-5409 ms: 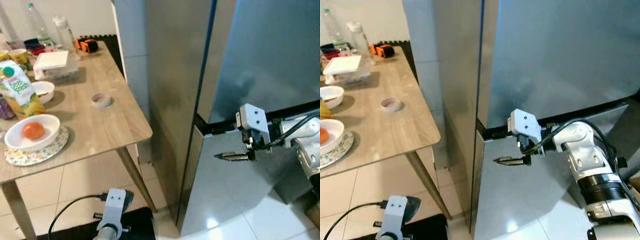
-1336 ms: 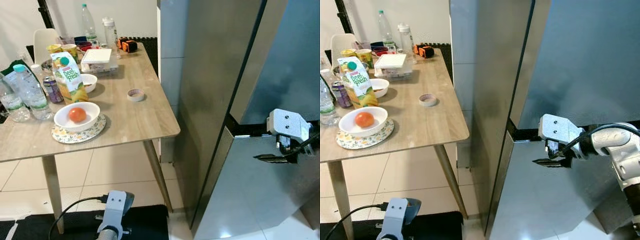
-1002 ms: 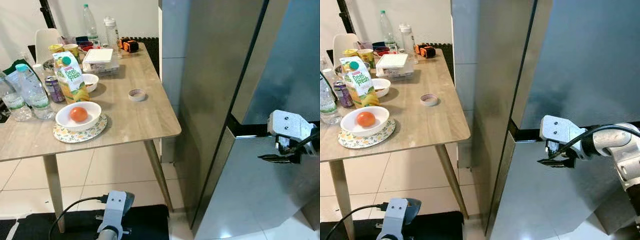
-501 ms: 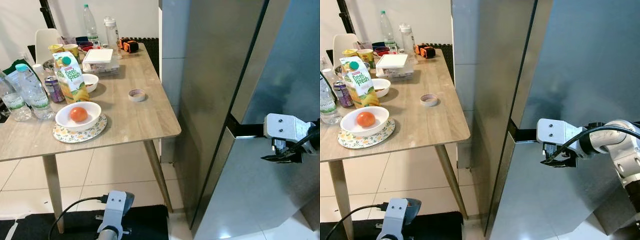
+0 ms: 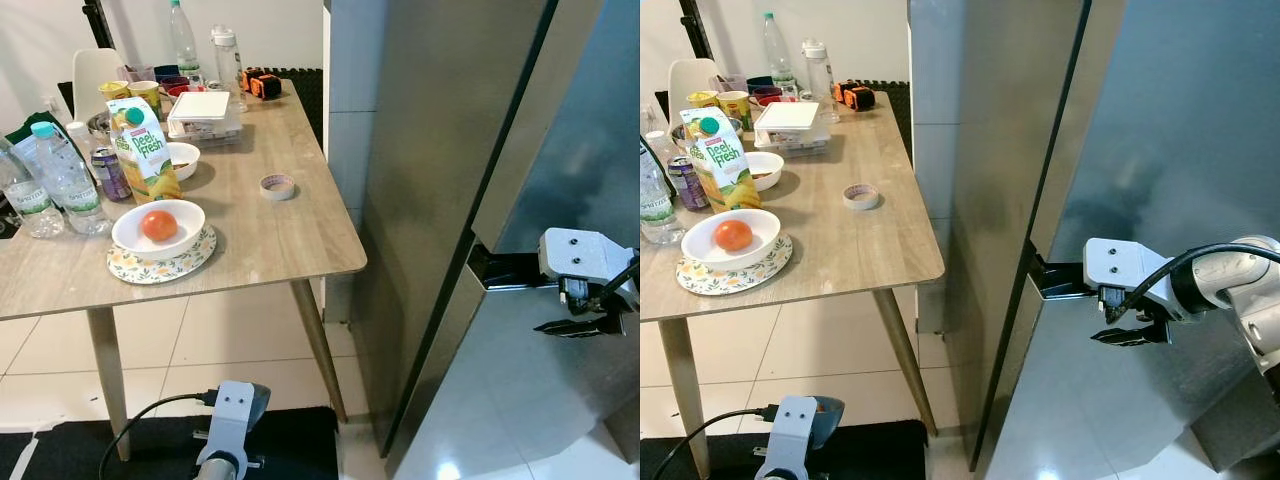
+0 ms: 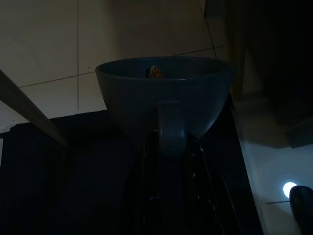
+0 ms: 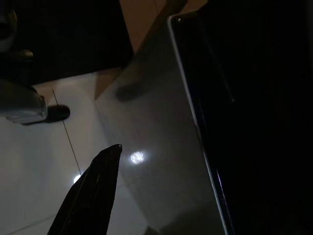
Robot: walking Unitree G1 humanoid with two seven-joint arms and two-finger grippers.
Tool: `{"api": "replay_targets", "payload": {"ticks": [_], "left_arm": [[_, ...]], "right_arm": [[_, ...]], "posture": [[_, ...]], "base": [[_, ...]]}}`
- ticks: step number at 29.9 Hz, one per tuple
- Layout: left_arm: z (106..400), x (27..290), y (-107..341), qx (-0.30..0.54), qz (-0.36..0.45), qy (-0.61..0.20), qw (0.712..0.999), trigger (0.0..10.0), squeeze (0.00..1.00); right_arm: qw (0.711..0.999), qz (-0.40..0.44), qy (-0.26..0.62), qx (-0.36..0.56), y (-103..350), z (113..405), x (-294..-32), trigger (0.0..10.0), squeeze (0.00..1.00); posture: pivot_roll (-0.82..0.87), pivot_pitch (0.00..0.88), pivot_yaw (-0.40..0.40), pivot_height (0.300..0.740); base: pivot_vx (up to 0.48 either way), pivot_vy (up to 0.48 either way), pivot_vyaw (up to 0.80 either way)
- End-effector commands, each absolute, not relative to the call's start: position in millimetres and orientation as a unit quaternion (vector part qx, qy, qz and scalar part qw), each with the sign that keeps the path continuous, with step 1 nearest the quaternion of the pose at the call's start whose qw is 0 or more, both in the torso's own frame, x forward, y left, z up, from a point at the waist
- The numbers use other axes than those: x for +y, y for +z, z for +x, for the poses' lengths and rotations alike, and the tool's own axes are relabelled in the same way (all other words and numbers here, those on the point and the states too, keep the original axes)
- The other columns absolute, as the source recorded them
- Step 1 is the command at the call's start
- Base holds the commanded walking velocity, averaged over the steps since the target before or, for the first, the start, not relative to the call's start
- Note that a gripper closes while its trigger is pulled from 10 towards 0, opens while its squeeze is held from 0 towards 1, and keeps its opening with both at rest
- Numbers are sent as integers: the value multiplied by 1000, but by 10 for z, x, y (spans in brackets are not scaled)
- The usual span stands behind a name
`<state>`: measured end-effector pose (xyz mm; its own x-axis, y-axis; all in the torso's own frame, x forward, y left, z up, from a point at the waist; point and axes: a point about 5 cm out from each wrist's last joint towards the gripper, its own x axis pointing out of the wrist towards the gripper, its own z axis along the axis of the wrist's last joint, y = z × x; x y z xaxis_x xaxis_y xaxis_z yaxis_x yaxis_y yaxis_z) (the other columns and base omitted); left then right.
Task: Restocking fridge
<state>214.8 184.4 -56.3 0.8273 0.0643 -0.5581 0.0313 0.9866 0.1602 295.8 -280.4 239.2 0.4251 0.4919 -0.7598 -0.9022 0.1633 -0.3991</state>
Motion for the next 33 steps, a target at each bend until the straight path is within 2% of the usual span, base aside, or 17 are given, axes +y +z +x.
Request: {"api": "replay_targets", "payload": {"ticks": [1,6,17,22,25,27,29,33], "left_arm": [[2154,1810,-563,293,82,2,953,10000,0],[2153,1821,-564,294,83,2,952,10000,0],[2158,1821,-561,294,83,-1,952,10000,0],[2156,1820,-562,294,83,-1,952,10000,0],[2156,1823,-561,294,82,-1,952,10000,0],[2156,1823,-561,294,82,-1,952,10000,0],[2154,1828,-563,294,82,0,952,10000,0],[2151,1831,-565,295,83,0,952,10000,0]], "right_arm": [[725,-418,502,219,2448,2913,-2769,10000,0],[732,-378,555,116,2752,2794,-2642,10000,0],[725,-343,596,21,3000,2658,-2525,10000,0],[737,-357,570,67,2872,2713,-2577,10000,0],[751,-395,502,165,2700,2794,-2810,10000,0],[751,-395,502,165,2700,2794,-2810,10000,0],[757,-417,454,217,2643,2819,-3003,10000,0],[762,-420,434,233,2654,2811,-3084,10000,0]], "posture": [[-151,0,-15,740],[-155,0,-10,740],[-159,0,-4,740],[-159,0,-4,740],[-159,0,-1,740],[-159,0,-1,740],[-157,0,-1,740],[-158,0,0,740]], "base": [[0,0,0],[0,0,0],[0,0,0],[0,0,0],[0,0,0],[0,0,0],[0,0,0],[0,0,0]]}}
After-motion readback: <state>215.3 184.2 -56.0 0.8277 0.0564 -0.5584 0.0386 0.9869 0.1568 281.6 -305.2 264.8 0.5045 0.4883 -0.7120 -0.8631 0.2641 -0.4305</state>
